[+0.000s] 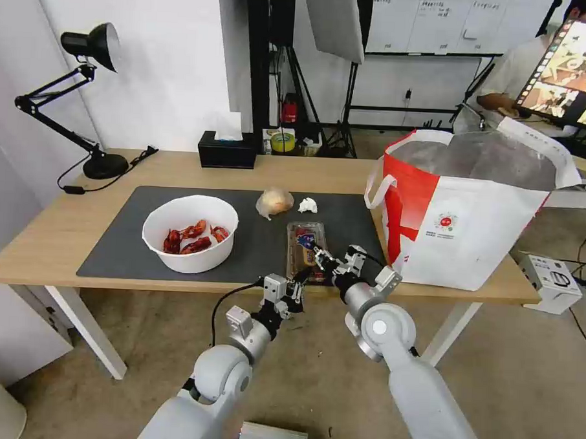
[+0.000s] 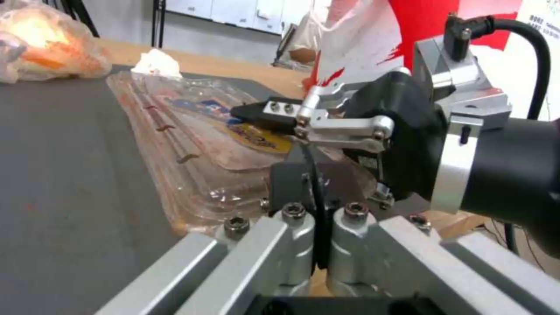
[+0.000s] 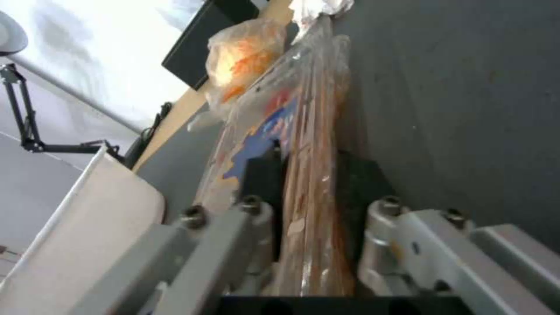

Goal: Pick up the trash from the table and place it into the takeout bag.

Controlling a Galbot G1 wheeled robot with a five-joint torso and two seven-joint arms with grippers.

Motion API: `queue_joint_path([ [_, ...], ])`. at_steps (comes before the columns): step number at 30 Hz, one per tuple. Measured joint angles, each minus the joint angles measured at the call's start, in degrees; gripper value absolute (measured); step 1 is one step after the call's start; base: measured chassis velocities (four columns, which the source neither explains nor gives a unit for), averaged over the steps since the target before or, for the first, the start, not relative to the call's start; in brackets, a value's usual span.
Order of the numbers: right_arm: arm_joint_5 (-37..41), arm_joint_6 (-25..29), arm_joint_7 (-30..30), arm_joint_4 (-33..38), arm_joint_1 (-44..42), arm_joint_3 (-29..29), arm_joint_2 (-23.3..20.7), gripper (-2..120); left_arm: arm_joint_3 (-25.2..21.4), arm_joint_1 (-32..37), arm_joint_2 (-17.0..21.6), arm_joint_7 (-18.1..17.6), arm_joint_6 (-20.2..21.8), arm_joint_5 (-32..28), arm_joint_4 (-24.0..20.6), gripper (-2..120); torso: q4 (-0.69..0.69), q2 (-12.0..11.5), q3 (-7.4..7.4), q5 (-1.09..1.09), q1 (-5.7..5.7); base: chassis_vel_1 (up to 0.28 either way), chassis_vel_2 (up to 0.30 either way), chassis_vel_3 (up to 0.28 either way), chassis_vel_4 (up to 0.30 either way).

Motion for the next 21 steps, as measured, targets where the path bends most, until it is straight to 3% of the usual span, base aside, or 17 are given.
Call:
queue_joint_path([
  [3,-0.06,0.00,0.06,-0.11,-0.05,0.10,0.15,0,-0.07,0.23,-0.10,0.00,0.00,0.04,0.01,0,0.00,0.00,0.00,0.00,0.00,0.000,0.000,0.000,0.000],
  [15,-0.69,0.03,0.51,-0.39,0.06,0.46,1.07,0,-1.02,0.34,-0.96,-0.08,-0.02,0.09,-0.01,0,0.00,0.00,0.00,0.00,0.00,0.000,0.000,0.000,0.000],
  [18,-0.81,0.04,0.75,-0.34,0.10,0.51,1.36,0,-3.07,0.21,-1.20,-0.57,-0.02,-0.53,-0.68,7,0.00,0.00,0.00,0.00,0.00,0.000,0.000,0.000,0.000],
  [21,-0.88,0.06,0.77,0.24,-0.15,0.56,1.02,0,-5.93,0.40,-0.45,-1.43,0.73,-2.87,-2.85,25,0.01,0.00,0.00,0.00,0.00,0.000,0.000,0.000,0.000],
])
